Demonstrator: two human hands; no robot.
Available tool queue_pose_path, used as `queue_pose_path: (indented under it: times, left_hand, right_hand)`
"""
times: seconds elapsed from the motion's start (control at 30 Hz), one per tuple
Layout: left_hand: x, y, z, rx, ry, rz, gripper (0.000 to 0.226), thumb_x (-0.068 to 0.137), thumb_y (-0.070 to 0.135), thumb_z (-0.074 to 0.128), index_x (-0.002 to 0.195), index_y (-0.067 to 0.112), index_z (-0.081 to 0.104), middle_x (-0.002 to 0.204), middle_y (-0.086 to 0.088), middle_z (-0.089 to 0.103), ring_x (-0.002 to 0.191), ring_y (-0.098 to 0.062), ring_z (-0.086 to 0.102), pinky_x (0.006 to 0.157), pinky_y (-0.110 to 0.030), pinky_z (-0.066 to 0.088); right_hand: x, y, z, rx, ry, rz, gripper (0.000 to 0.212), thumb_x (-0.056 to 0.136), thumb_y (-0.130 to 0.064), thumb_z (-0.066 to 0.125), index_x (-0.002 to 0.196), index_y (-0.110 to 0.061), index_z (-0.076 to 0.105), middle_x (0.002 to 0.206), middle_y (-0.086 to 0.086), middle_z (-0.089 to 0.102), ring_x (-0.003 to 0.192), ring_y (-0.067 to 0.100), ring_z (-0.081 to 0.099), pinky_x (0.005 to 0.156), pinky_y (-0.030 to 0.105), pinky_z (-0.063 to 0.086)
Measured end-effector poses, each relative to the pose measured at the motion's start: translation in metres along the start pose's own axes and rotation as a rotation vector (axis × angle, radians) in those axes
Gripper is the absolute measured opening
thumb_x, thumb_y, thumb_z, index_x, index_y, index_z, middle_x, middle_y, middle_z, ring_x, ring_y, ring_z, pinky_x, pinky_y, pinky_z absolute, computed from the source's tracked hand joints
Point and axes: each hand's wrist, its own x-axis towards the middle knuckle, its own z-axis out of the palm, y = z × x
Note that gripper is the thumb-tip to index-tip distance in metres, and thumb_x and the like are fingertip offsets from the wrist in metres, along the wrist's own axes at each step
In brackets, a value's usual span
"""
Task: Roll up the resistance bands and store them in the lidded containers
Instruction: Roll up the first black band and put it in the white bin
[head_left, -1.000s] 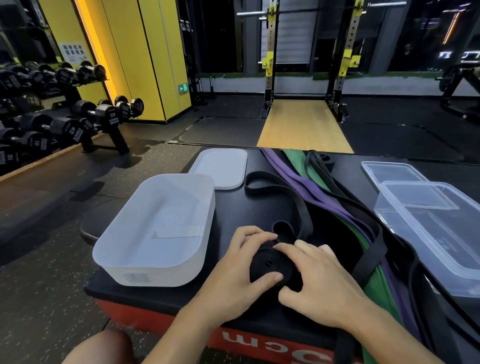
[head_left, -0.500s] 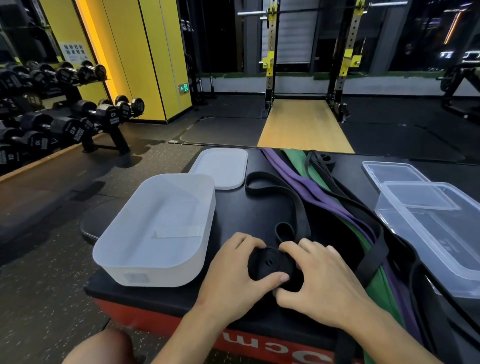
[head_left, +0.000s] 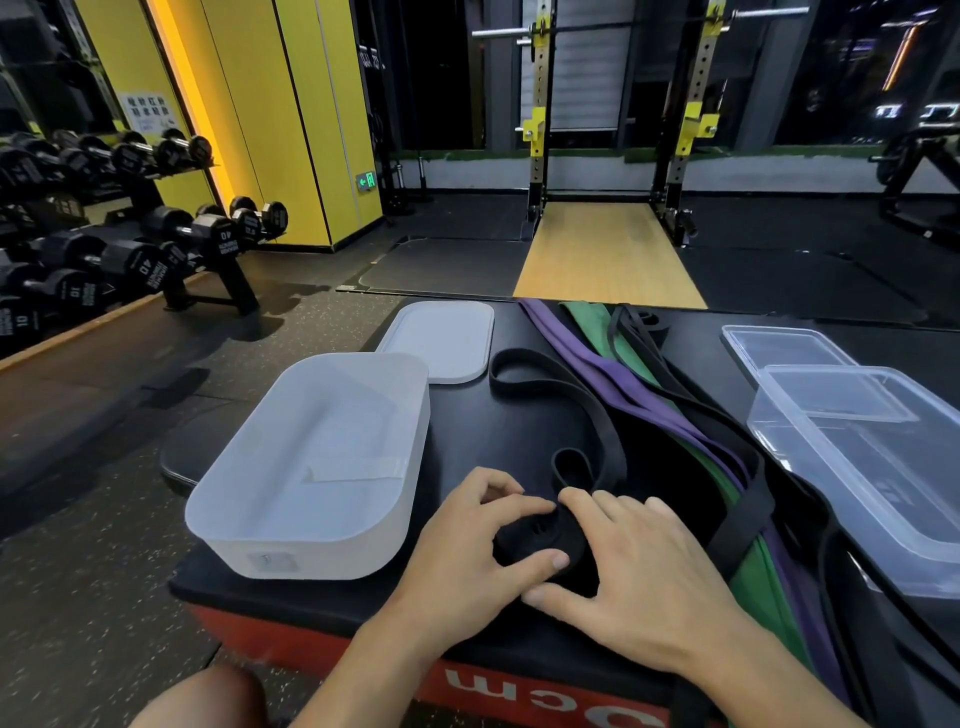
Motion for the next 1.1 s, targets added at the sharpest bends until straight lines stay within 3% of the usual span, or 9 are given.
queue_pose_path:
  times: [0.13, 0.23, 0.33, 0.47, 0.6, 0.7, 0.87, 1.0, 1.1]
  left_hand:
    - [-0.001, -0.001, -0.001, 0.021, -0.035, 0.037, 0.043, 0.088, 0.059, 0.071, 0.13, 0.048, 0.067, 0.128, 0.034, 0.044, 0.129, 0.009, 0.045, 0.102, -0.008, 0.035]
    - [-0.001, 0.0, -0.001, 0.01, -0.031, 0.055, 0.04, 0.088, 0.058, 0.072, 0.127, 0.049, 0.068, 0.131, 0.033, 0.045, 0.13, 0.007, 0.046, 0.103, -0.008, 0.035]
    - [-0.001, -0.002, 0.001, 0.016, -0.041, 0.053, 0.041, 0.088, 0.059, 0.073, 0.127, 0.049, 0.068, 0.132, 0.034, 0.045, 0.132, 0.007, 0.044, 0.106, -0.01, 0.035]
    - [-0.001, -0.002, 0.002, 0.023, -0.042, 0.052, 0.042, 0.087, 0.06, 0.073, 0.128, 0.05, 0.068, 0.133, 0.035, 0.044, 0.133, 0.009, 0.042, 0.106, -0.009, 0.033]
    - [0.0, -0.002, 0.002, 0.011, -0.04, 0.046, 0.041, 0.087, 0.059, 0.073, 0.127, 0.05, 0.068, 0.133, 0.035, 0.044, 0.133, 0.009, 0.042, 0.108, -0.011, 0.033]
    - [0.0, -0.002, 0.001, 0.023, -0.049, 0.046, 0.042, 0.088, 0.059, 0.072, 0.129, 0.05, 0.068, 0.133, 0.036, 0.044, 0.134, 0.01, 0.041, 0.11, -0.014, 0.035]
    - [0.0, -0.002, 0.002, 0.062, -0.079, 0.075, 0.039, 0.093, 0.059, 0.066, 0.131, 0.053, 0.064, 0.137, 0.036, 0.04, 0.137, 0.01, 0.036, 0.112, -0.016, 0.034]
    - [0.0, -0.003, 0.002, 0.065, -0.086, 0.077, 0.037, 0.095, 0.058, 0.064, 0.132, 0.056, 0.062, 0.138, 0.038, 0.037, 0.138, 0.01, 0.036, 0.112, -0.019, 0.036]
    - [0.0, -0.002, 0.002, 0.06, -0.083, 0.081, 0.038, 0.094, 0.059, 0.064, 0.131, 0.056, 0.061, 0.137, 0.038, 0.037, 0.137, 0.009, 0.037, 0.112, -0.019, 0.037]
  right_hand:
    - [0.0, 0.002, -0.002, 0.108, 0.016, -0.005, 0.065, 0.091, -0.081, 0.005, 0.12, -0.036, 0.043, 0.101, -0.019, 0.057, 0.095, 0.006, 0.053, 0.092, 0.031, 0.037]
    - [0.002, 0.004, 0.001, 0.12, 0.049, 0.039, 0.048, 0.098, -0.066, 0.004, 0.105, -0.04, 0.043, 0.088, -0.016, 0.05, 0.086, 0.008, 0.051, 0.085, 0.032, 0.039]
    - [0.007, 0.007, 0.005, 0.123, 0.114, 0.096, 0.041, 0.102, -0.054, 0.011, 0.101, -0.039, 0.049, 0.085, -0.014, 0.046, 0.083, 0.01, 0.053, 0.081, 0.034, 0.043]
    - [0.009, 0.008, 0.006, 0.139, 0.135, 0.154, 0.018, 0.103, -0.044, 0.035, 0.097, -0.035, 0.049, 0.087, -0.014, 0.052, 0.084, 0.011, 0.055, 0.081, 0.033, 0.043]
    - [0.009, 0.008, 0.004, 0.157, 0.171, 0.243, 0.018, 0.104, -0.044, 0.042, 0.093, -0.032, 0.048, 0.088, -0.013, 0.058, 0.082, 0.011, 0.056, 0.078, 0.032, 0.038]
    - [0.008, 0.007, 0.002, 0.175, 0.131, 0.266, 0.012, 0.106, -0.035, 0.039, 0.102, -0.031, 0.049, 0.091, -0.016, 0.058, 0.086, 0.012, 0.055, 0.074, 0.029, 0.032]
    - [0.009, 0.008, 0.004, 0.246, 0.131, 0.19, 0.016, 0.104, -0.034, 0.045, 0.119, -0.035, 0.05, 0.105, -0.011, 0.062, 0.097, 0.015, 0.061, 0.081, 0.035, 0.051]
    - [0.011, 0.01, 0.006, 0.28, 0.137, 0.171, 0.019, 0.105, -0.033, 0.044, 0.122, -0.037, 0.052, 0.103, -0.011, 0.06, 0.098, 0.01, 0.06, 0.08, 0.033, 0.052]
    - [0.012, 0.014, 0.007, 0.245, 0.169, 0.251, 0.019, 0.103, -0.045, 0.047, 0.114, -0.033, 0.057, 0.096, -0.014, 0.058, 0.091, 0.008, 0.059, 0.077, 0.03, 0.049]
